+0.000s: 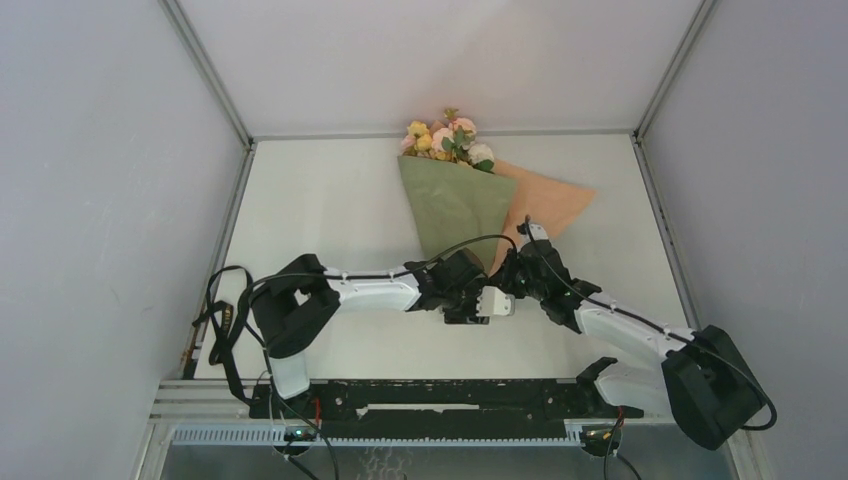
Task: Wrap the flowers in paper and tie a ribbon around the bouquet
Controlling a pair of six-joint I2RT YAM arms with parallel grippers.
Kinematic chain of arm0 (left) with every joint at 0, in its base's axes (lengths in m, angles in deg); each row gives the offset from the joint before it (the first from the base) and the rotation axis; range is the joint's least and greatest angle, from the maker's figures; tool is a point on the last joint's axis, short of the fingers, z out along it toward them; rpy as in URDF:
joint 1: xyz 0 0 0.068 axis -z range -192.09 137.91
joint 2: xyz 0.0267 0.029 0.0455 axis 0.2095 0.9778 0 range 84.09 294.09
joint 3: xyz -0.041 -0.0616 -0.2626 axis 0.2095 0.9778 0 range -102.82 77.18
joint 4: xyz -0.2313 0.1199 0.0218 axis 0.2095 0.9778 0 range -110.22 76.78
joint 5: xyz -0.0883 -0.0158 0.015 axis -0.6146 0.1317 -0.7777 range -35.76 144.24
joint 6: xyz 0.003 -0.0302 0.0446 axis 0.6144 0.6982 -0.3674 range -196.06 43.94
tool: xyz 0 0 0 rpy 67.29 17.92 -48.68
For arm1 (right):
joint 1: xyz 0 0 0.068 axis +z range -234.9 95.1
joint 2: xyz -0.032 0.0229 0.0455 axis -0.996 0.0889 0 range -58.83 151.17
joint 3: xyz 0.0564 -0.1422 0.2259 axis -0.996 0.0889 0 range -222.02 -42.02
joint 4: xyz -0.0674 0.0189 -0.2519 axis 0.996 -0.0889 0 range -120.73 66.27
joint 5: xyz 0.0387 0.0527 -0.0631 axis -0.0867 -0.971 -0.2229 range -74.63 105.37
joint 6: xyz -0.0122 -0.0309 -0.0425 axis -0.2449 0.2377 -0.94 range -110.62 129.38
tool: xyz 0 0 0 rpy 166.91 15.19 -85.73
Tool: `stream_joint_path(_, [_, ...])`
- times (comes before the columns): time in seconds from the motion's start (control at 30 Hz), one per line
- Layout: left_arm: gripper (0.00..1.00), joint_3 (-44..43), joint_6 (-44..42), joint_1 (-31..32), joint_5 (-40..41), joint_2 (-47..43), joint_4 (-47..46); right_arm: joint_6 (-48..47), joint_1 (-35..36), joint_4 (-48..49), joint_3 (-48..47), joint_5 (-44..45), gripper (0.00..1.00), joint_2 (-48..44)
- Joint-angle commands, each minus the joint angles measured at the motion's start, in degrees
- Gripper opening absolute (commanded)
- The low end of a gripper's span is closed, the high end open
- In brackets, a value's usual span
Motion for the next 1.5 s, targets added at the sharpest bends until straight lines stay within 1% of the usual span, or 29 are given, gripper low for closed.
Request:
stream_joint_path(0.0, [0.56,0.28,-1.34,-2.61,-2.44,2.51,3.37,-5.84,0.40,13.08,-0.18,-10.46,0.00,3.04])
stream_joint_path(0.1, [0.56,0.62,-2.23,-2.65,-2.70,2.21,3.52,-7.05,0.32,17.32,-0.44,-13.22,0.00,5.52])
stream_joint_path(0.2, [0.55,0.92,-2.74,-2.74,-3.46,2.02,3.53,-6.17,0.26,21.15,-0.44,-14.79,0.00,9.33])
stream_joint_path(0.43, [0.55,0.96,-1.46,-5.27,-8.88,1.38,4.85,-0.09,-1.02,33.94,-0.67,-19.42,0.00,22.80])
stream_joint_path(0.5, [0.55,0.50,-0.79,-6.29,-9.88,1.29,5.73,1.44,-1.39,33.27,-2.47,-19.77,0.00,26.92])
stream_joint_path(0.63, [0.55,-0.34,-0.03,-7.30,-12.76,-0.87,9.34,4.20,-1.50,27.00,-5.59,-16.12,0.00,33.53])
stream_joint_path(0.73, [0.57,-1.95,-0.87,-7.75,-16.85,-4.88,15.65,6.57,-1.87,23.75,-5.71,-15.00,0.00,36.16])
stream_joint_path(0.8, [0.58,-3.50,-2.01,-9.01,-21.11,-8.03,20.87,7.13,-1.77,22.56,-5.71,-14.93,0.00,37.14])
stream_joint_path(0.93, [0.58,-7.04,-4.69,-14.81,-29.77,-12.56,31.08,7.13,-0.98,20.05,-5.71,-13.14,0.00,37.17])
stream_joint_path(1.0, [0.58,-8.29,-3.73,-19.65,-33.96,-13.22,32.84,6.82,-0.39,19.25,-5.71,-12.42,0.00,36.55])
stream_joint_path(1.07, [0.55,-8.93,2.96,-25.00,-35.74,-12.04,29.51,6.63,0.12,18.80,-5.69,-11.81,0.00,35.57])
stream_joint_path(1.1, [0.50,-9.05,8.24,-27.33,-35.30,-10.85,25.95,6.55,0.29,18.59,-5.71,-11.51,0.00,35.06])
stream_joint_path(1.13, [0.44,-9.01,15.10,-29.38,-33.36,-9.11,21.69,6.51,0.49,18.41,-5.71,-11.34,0.00,34.60])
stream_joint_path(1.17, [0.41,-9.16,21.34,-30.99,-30.30,-7.08,17.52,6.39,0.69,18.19,-5.71,-11.10,0.00,34.12])
stream_joint_path(1.2, [0.39,-9.70,26.09,-32.40,-26.68,-4.10,14.84,6.18,0.86,17.56,-5.98,-10.74,0.00,33.63])
stream_joint_path(1.27, [0.41,-11.61,31.75,-34.01,-22.89,0.48,13.46,5.18,1.78,15.35,-7.09,-9.23,0.00,32.87])
stream_joint_path(1.33, [0.45,-13.45,35.82,-34.65,-19.48,4.44,13.35,3.62,3.25,12.81,-8.55,-6.94,0.00,32.21])
stream_joint_path(1.4, [0.49,-14.64,39.00,-34.94,-18.62,7.39,12.64,2.09,5.21,9.98,-10.37,-4.61,0.00,31.72])
stream_joint_path(1.47, [0.49,-14.96,40.98,-35.00,-18.76,9.69,11.96,0.81,6.69,7.71,-11.79,-1.96,0.00,31.37])
